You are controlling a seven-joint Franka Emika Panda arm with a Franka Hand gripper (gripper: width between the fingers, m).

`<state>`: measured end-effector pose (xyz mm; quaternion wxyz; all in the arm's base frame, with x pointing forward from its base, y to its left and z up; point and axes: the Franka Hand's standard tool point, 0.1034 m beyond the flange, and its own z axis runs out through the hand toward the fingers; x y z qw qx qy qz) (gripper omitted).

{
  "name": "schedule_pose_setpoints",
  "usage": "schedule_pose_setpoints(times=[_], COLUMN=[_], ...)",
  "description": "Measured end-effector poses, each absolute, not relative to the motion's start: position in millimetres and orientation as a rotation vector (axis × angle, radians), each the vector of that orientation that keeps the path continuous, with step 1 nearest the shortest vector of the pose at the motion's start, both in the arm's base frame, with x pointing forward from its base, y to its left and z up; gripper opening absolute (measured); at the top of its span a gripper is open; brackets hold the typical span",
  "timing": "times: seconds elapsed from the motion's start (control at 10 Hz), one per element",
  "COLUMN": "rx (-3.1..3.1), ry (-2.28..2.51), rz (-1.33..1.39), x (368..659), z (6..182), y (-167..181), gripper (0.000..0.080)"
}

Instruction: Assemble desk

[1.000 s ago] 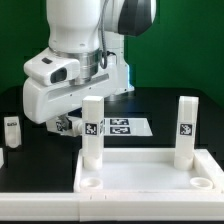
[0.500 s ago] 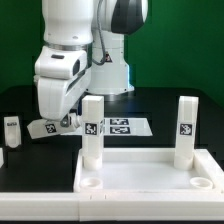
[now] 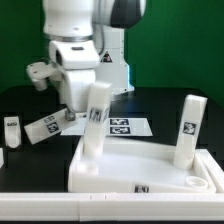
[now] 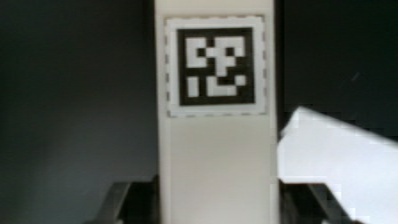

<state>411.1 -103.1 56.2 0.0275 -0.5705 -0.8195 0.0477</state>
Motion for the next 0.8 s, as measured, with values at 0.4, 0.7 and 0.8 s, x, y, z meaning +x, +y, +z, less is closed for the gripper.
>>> schedule_pose_setpoints(times=[0.4,0.7,0.8], rx=[-1.529,-1.150,-1.047], ry=[-2.675,-2.827,-2.852], rz=[0.194,0.167,0.176], x=[409.0,394.4,390.9], z=[55.9,57.8,54.9], y=[-109.9,-97.0,-95.8], gripper=[0.0284,0.0284,0.0284])
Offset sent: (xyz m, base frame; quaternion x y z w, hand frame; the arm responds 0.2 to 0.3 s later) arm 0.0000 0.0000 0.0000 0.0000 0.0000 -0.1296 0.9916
